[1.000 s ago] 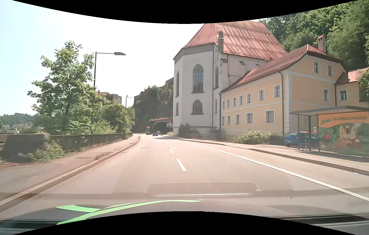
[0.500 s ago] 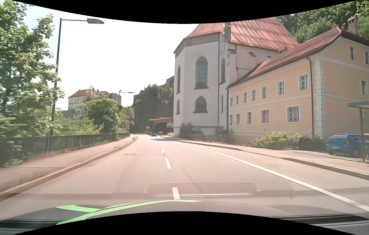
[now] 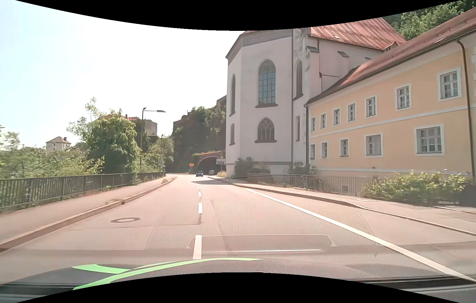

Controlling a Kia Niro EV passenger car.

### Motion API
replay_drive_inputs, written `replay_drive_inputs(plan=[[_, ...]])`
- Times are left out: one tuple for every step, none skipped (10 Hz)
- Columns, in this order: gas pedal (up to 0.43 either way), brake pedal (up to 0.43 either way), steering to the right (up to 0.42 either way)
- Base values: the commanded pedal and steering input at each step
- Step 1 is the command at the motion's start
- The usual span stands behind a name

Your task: Follow the waypoints while adhering to traffic rules and regulations

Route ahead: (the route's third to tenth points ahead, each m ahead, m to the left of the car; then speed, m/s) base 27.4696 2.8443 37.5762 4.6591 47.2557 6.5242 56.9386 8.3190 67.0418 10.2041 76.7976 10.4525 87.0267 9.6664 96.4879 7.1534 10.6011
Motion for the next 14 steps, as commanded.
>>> replay_drive_inputs(plan=[[0.028, 0.000, -0.021], [0.028, 0.000, -0.026], [0.028, 0.000, -0.031], [0.028, 0.000, -0.038], [0.028, 0.000, -0.041], [0.028, 0.000, -0.043], [0.028, 0.000, -0.043], [0.039, 0.000, -0.044], [0.039, 0.000, -0.044], [0.039, 0.000, -0.044], [0.039, 0.000, -0.044], [0.047, 0.000, -0.044], [0.047, 0.000, -0.042], [0.047, 0.000, -0.040]])
